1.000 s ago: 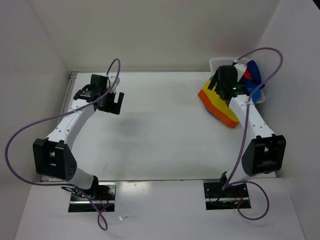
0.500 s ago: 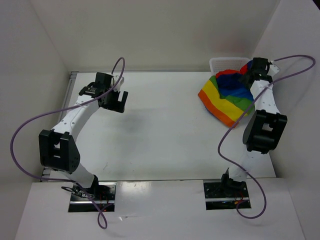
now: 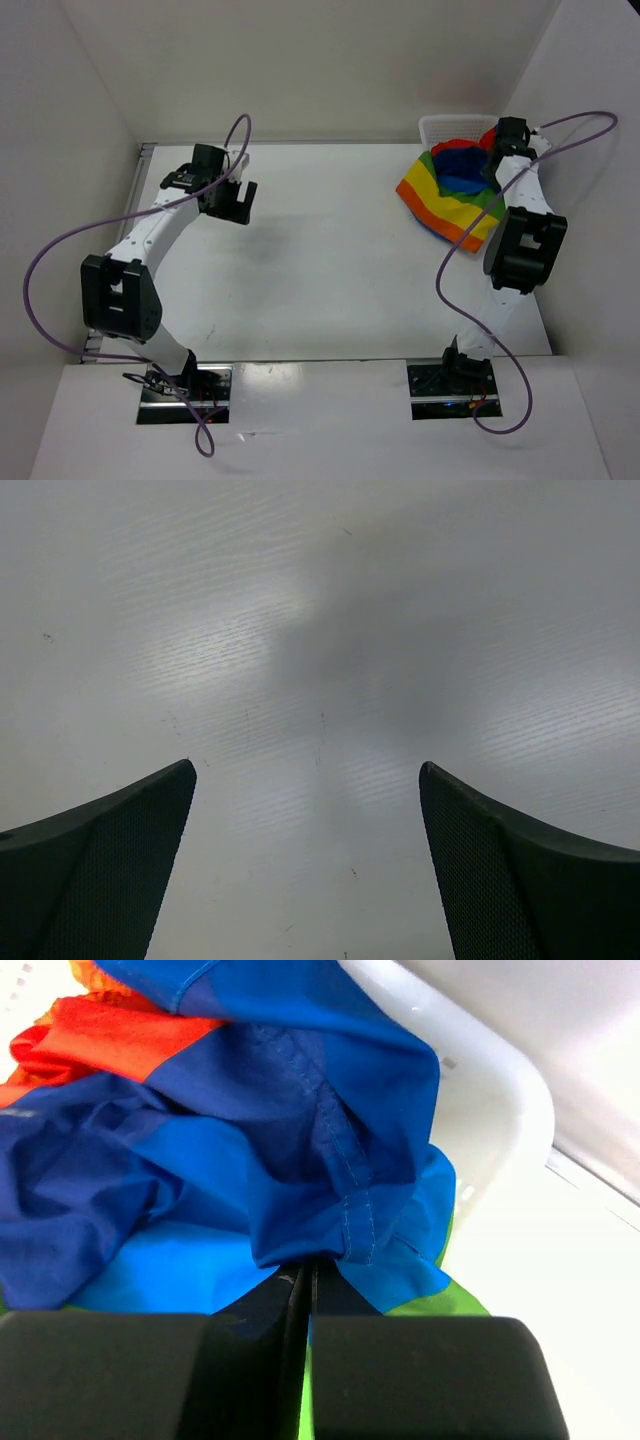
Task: Fold and stack the shorts
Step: Grab the shorts from the pile, then move the shorts to the center of the board
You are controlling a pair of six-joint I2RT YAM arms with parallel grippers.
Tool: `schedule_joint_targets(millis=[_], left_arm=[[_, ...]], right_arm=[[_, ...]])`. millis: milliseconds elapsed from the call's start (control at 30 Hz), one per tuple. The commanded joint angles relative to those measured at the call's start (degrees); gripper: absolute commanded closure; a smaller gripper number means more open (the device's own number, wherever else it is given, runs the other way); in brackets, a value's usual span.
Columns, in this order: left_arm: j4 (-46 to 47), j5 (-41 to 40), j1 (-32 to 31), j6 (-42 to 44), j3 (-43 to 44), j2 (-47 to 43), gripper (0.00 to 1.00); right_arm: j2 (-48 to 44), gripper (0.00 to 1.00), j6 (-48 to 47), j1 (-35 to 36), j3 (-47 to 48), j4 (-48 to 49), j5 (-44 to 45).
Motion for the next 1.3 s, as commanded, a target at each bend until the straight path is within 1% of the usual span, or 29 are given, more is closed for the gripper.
schedule_joint_targets(millis=[0,67,100,167,267,300,367,400,500,533,600,633,700,767,833,867,900,933,967,1000,1033,1067,1100,1133,1167,1200,1233,1267], left_arm=[[1.59,1.31,-0.24,0.16,1.68,0.72,0.01],[1.59,1.83,-0.24,0.16,1.68,1.25,0.01],[1.59,1.84,-0.24,0.16,2.38,1.25,0.01],[1.59,1.84,-0.24,0.16,3.00,1.77,0.01],[1.59,2.37,-0.24,0.16,4.31,2.30,0.01],[1.59,2.37,-0.24,0.16,5.19,2.82,0.01],[1.07,2.37,-0.24,0.16,6.42,3.35,0.01],[1.07,2.37,0.37,0.16,7.47,3.36,0.01],[0.54,2.98,1.86,0.16,9.49,3.88,0.01],[0.02,2.98,2.56,0.16,10.81,3.88,0.01],[0.01,2.98,3.71,0.16,12.83,3.88,0.01],[0.01,2.46,5.02,0.16,13.54,3.19,0.01],[0.01,2.45,6.78,0.16,14.07,2.48,0.01],[0.01,3.85,9.68,0.16,14.86,0.91,0.01],[1.23,5.26,11.96,0.16,15.39,-1.02,0.01],[1.76,7.35,14.33,0.16,14.87,-1.74,0.01],[2.38,8.16,15.39,0.16,14.86,-2.44,0.01],[3.69,9.12,16.27,0.16,14.17,-3.66,0.01],[3.70,9.83,17.76,0.16,14.16,-4.20,0.01],[4.40,10.88,18.39,0.16,13.64,-4.20,0.01],[4.41,11.41,18.91,0.16,13.63,-4.20,0.01],[4.41,11.42,18.92,0.16,13.63,-4.20,0.01],[4.41,11.94,19.53,0.16,13.63,-4.20,0.01],[4.41,11.95,19.53,0.16,13.02,-4.20,0.01],[4.41,11.95,19.53,0.16,13.02,-4.20,0.01],[4.41,12.73,19.53,0.16,12.15,-4.20,0.01],[4.41,13.69,19.53,0.16,11.53,-4.20,0.01],[4.41,14.31,19.53,0.16,10.13,-4.20,0.01]], right_arm=[[-4.46,1.00,1.11,3.38,3.60,1.09,1.82],[-7.09,1.00,0.06,5.76,3.61,1.88,1.29],[-7.97,1.00,0.06,8.56,4.74,2.41,1.99],[-10.26,1.00,-2.14,11.39,6.32,2.94,2.52],[-12.72,1.00,-4.07,16.22,11.15,2.94,2.52],[-13.34,1.00,-4.68,18.15,14.13,3.81,0.35],[-14.83,1.00,-5.48,20.00,17.30,4.96,-0.38],[-14.84,1.00,-6.35,20.97,20.89,5.58,-3.08],[-15.36,1.00,-9.69,26.06,29.43,6.81,-5.20],[-15.36,1.00,-11.70,29.30,33.97,7.33,-5.21],[-15.36,1.00,-14.34,33.78,39.09,7.34,-6.00],[-15.36,1.00,-14.36,34.94,39.99,7.95,-6.00],[-16.59,1.00,-14.36,36.27,40.00,7.95,-8.01],[-18.96,1.00,-11.11,36.80,37.02,9.18,-11.95],[-21.67,1.00,-9.53,39.16,29.83,10.06,-13.65],[-22.56,1.00,-8.57,40.04,26.49,10.67,-13.65],[-23.53,0.98,-6.99,40.05,18.98,11.29,-13.65],[-24.67,0.93,-2.97,40.57,14.38,11.99,-14.52],[-27.29,0.85,-0.76,40.58,9.63,12.69,-15.49],[-28.71,0.77,0.83,41.28,0.01,14.01,-17.50],[-30.12,0.73,1.80,44.24,-4.95,14.63,-17.52],[-32.31,0.61,1.81,46.62,-9.27,14.63,-17.52],[-32.85,0.41,0.77,49.08,-15.75,12.98,-16.74],[-32.85,0.21,-0.81,53.98,-18.08,11.40,-14.64],[-32.86,0.16,-0.82,55.68,-19.67,9.64,-13.40],[-33.38,0.10,-0.82,56.39,-22.12,6.49,-12.26],[-33.38,0.05,-0.82,56.40,-23.10,5.50,-9.98],[-34.08,0.05,-0.82,55.44,-24.42,5.49,-8.92]])
